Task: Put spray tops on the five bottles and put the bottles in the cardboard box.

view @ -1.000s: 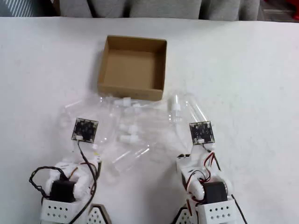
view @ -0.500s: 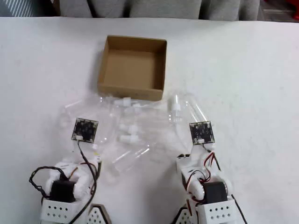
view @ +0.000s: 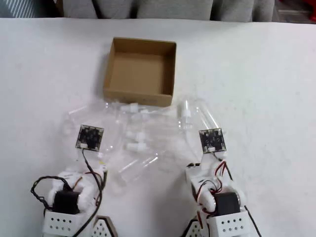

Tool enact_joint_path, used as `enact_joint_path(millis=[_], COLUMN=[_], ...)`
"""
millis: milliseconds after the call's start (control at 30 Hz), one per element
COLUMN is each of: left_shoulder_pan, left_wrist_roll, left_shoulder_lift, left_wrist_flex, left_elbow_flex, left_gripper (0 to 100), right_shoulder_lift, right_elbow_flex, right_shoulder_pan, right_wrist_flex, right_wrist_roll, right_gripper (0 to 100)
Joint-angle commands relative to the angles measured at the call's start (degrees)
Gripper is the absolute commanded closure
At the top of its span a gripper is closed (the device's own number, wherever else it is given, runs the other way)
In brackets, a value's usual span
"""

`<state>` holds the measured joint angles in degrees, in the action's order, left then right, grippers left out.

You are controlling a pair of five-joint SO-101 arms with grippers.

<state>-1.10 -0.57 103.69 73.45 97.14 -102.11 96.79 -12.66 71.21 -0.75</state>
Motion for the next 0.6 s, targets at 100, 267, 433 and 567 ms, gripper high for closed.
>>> enact_joint_path(millis=[100,267,433,567], left_shoulder_pan=[0.2,0.6,0.7,0.7], left_wrist_roll=[-0.2,-0.3,-0.4,-0.4], left_shoulder_lift=[0.7,0.7,0.7,0.7], left_wrist_flex=[0.3,0.3,-3.1,-5.7], left_elbow_flex=[-0.2,-0.2,-5.0,-13.7], left_gripper=[98,98,97,97], right_shoulder_lift=[0.3,0.3,0.3,0.3], right_elbow_flex=[0.1,-1.0,-3.9,-3.0], right_shoulder_pan=[0.4,7.2,21.1,26.7], right_wrist_flex=[0.3,0.2,-0.2,-4.8], right_wrist_roll=[0.1,0.0,0.0,0.0], right_gripper=[98.4,98.4,98.3,98.3])
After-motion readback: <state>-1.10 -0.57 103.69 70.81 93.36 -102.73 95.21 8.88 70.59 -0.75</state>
